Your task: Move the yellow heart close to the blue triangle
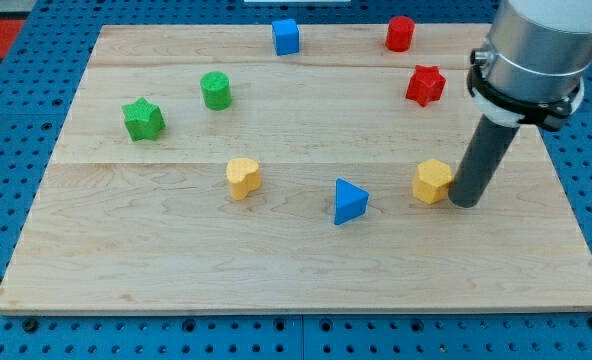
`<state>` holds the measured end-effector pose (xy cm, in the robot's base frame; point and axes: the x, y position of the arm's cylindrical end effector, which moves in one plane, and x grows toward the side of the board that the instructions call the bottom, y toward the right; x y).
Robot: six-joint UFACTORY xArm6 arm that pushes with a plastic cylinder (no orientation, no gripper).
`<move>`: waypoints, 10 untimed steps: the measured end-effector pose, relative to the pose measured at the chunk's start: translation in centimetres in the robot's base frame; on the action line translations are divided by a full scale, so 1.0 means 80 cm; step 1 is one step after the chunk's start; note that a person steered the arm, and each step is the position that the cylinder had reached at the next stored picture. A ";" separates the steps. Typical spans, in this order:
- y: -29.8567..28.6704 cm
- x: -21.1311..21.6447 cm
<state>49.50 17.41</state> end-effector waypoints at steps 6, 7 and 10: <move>-0.330 -0.058; -0.326 -0.037; -0.327 0.015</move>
<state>50.69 -8.75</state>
